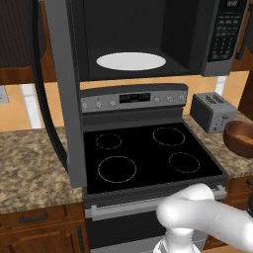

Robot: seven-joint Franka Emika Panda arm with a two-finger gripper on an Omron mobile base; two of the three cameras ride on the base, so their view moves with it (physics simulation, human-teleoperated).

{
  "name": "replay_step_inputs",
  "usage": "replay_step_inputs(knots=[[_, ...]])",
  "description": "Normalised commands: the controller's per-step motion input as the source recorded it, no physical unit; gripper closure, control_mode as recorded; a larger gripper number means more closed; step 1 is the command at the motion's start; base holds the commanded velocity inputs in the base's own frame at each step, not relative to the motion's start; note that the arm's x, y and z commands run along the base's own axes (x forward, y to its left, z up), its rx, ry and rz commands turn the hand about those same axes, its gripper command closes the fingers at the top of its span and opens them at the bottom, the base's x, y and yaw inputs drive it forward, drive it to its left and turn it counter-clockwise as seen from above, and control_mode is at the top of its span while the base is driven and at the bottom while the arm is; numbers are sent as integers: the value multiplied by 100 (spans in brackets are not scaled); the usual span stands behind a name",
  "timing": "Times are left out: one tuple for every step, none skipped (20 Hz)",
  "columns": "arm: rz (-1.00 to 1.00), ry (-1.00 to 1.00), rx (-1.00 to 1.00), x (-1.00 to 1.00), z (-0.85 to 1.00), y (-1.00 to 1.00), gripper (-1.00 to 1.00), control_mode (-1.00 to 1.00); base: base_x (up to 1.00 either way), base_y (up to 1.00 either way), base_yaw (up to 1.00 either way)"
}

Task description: Open the microwave, place the bowl with waffle inside the microwave, then close the microwave door and turn it on.

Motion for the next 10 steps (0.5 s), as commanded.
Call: replay_step_inputs(knots=[[-5,-13,0,-5,64,49,100,-100,0,0,0],[-5,-15,0,-1,64,44,100,-100,0,0,0],[-6,-14,0,-6,66,36,100,-100,0,0,0],[-7,-13,0,-8,62,29,100,-100,0,0,0],[-5,-12,0,-2,64,30,100,-100,0,0,0],[-3,-12,0,0,70,31,100,-100,0,0,0],[-1,-10,0,0,81,27,100,-100,0,0,0],[0,-3,0,0,74,27,100,-100,0,0,0],[0,-2,0,0,64,26,100,-100,0,0,0],[0,-1,0,0,58,32,100,-100,0,0,0]])
